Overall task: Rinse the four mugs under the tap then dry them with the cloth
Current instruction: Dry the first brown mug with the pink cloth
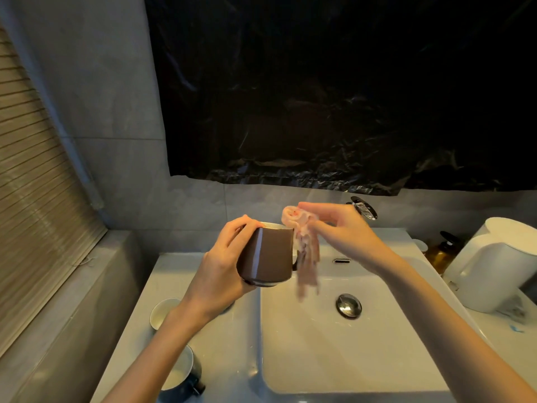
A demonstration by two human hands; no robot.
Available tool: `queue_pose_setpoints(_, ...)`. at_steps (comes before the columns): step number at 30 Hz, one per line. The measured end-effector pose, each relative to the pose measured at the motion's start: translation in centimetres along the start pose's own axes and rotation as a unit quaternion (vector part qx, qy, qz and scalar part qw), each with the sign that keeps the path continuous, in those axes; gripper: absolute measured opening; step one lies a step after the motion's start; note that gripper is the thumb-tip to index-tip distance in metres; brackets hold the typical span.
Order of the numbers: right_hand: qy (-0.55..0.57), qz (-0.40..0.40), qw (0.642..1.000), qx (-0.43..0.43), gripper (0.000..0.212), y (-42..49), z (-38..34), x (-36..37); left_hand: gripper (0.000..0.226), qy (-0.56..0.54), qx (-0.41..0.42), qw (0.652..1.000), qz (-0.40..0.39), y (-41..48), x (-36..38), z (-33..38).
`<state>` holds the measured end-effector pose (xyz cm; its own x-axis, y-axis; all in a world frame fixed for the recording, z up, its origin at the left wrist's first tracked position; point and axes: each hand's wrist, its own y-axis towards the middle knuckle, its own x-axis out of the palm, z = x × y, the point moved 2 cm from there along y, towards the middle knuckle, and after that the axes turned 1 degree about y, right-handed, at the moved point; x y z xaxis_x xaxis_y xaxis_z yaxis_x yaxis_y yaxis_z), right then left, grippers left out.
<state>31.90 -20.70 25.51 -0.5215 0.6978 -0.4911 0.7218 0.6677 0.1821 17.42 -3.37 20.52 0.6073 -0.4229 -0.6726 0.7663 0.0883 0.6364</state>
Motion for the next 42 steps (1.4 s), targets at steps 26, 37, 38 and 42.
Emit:
queue_pose_setpoints(26, 0.115, 0.147, 0.982, 0.027, 0.015, 0.3, 1.1, 6.3, 0.110, -0.024, -0.035, 0.991, 0.126, 0.5, 0.2, 0.5)
queue_pose_setpoints(37, 0.095, 0.034, 0.995, 0.024, 0.016, 0.6, 1.2, 6.2, 0.100, -0.082, -0.117, 0.984, 0.108, 0.5, 0.2, -1.2)
queue_pose_setpoints(38, 0.057, 0.016, 0.998, 0.009, 0.019, 0.8, 1.4, 5.6, 0.100, -0.101, -0.129, 0.981, 0.102, 0.5, 0.2, -1.3)
queue_pose_setpoints(42, 0.064, -0.014, 0.997, -0.026, 0.012, 0.9, 1.1, 4.8, 0.101, -0.128, -0.135, 0.980, 0.073, 1.0, -0.1, -1.3)
